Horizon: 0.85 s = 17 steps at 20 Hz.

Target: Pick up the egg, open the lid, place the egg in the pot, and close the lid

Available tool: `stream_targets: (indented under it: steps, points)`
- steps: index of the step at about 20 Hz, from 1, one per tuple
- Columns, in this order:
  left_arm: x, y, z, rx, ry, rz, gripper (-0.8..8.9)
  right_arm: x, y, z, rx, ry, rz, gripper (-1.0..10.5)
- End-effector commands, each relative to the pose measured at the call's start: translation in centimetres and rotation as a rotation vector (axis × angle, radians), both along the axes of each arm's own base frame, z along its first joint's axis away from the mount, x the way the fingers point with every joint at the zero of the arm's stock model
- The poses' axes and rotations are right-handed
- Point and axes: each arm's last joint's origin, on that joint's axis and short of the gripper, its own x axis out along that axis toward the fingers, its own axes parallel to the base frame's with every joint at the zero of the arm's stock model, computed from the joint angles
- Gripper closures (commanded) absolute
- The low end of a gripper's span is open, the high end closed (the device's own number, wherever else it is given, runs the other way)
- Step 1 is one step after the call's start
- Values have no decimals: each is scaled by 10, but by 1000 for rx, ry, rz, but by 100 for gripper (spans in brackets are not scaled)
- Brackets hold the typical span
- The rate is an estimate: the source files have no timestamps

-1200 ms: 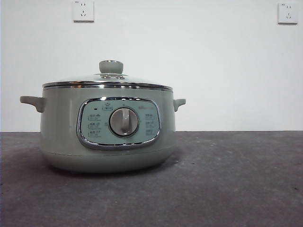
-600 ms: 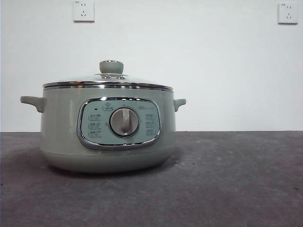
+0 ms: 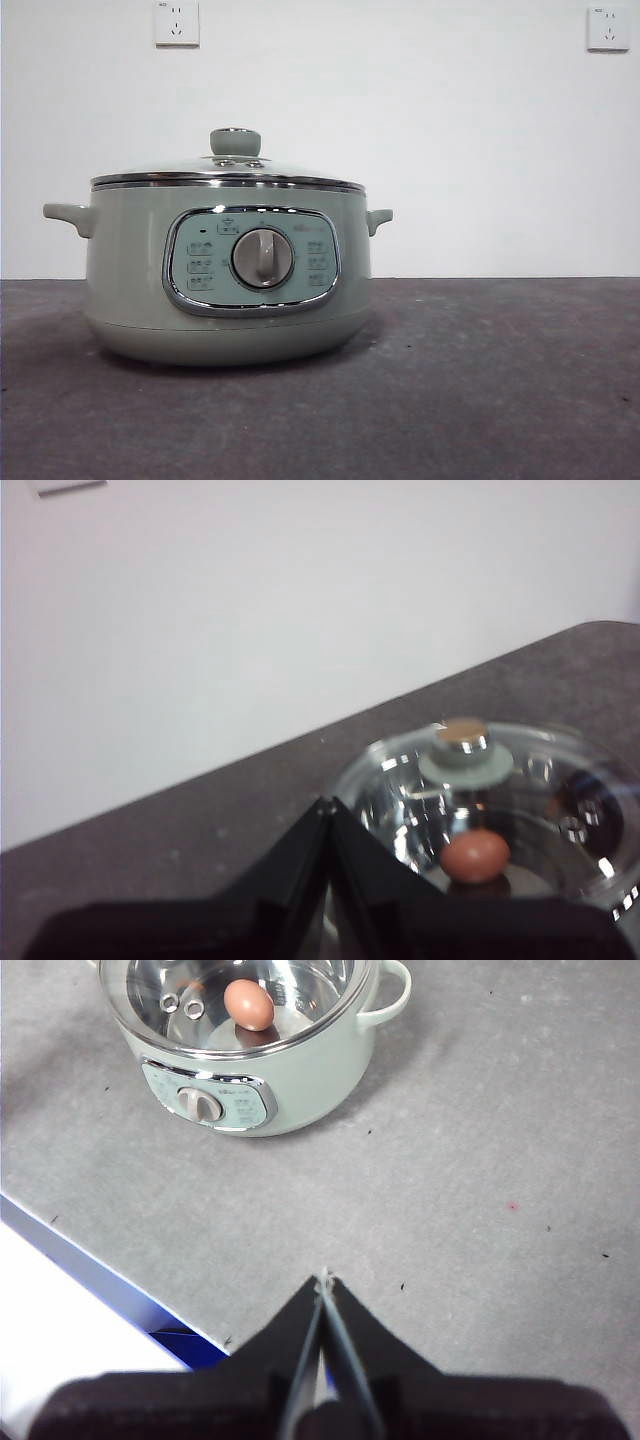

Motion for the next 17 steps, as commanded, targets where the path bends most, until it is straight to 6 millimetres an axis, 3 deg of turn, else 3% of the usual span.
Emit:
stream_targets:
  steps: [1,5,8,12,17]
  points:
    - [5,1,-42,-63,45,28,817,0,1,-2,3,8,-4,946]
    - [7,4,-98,-147,120,133,817,0,1,-2,3,8,-4,946]
    - [7,5,-122,-165,146,179,817,0,1,-2,3,8,-4,946]
    - [5,6,-137,-177,174,204,817,0,1,-1,4,7,-4,946]
    - [5,5,-138,-175,184,201,817,0,1,-1,3,7,-4,946]
